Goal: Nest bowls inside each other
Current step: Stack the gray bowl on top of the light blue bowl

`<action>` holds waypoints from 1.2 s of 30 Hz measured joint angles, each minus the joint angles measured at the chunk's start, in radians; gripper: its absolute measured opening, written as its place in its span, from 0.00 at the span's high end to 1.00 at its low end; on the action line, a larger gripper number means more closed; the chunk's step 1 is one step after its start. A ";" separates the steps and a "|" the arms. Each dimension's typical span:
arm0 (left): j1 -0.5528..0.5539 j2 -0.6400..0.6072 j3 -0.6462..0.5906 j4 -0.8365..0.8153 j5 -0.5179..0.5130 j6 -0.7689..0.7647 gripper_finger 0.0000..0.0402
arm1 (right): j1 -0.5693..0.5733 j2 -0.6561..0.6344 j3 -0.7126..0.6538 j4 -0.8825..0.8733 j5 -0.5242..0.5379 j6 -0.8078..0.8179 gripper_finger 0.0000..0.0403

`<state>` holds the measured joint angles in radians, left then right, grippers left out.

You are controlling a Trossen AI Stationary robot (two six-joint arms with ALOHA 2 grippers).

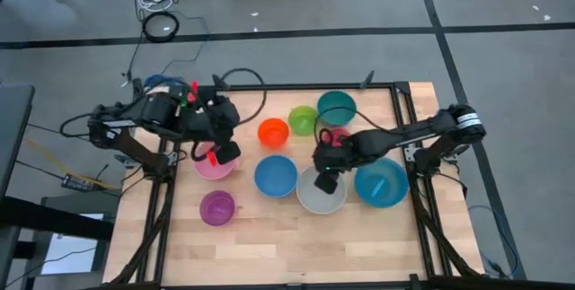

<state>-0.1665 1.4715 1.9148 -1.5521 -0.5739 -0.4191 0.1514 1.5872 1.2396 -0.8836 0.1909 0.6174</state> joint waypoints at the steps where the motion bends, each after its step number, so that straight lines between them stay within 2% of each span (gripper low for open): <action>1: 0.000 0.001 -0.011 -0.002 0.001 0.000 0.82 | -0.008 0.014 0.000 0.008 -0.012 -0.019 0.60; 7: 0.000 0.000 -0.056 -0.008 0.002 0.000 0.82 | -0.051 0.074 0.000 0.023 -0.038 -0.069 0.60; 31: 0.000 0.000 -0.057 0.015 0.001 0.018 0.82 | -0.088 0.238 0.000 0.097 -0.003 -0.168 0.60; 34: 0.000 0.000 -0.057 0.015 0.000 0.018 0.82 | -0.088 0.249 0.000 0.115 -0.003 -0.176 0.64; 36: 0.000 0.000 -0.057 0.012 -0.002 0.017 0.82 | -0.088 0.254 0.000 0.122 -0.001 -0.179 0.70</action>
<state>-0.1665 1.4712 1.8580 -1.5397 -0.5760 -0.4024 0.0635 1.8408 1.2400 -0.7611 0.1894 0.4387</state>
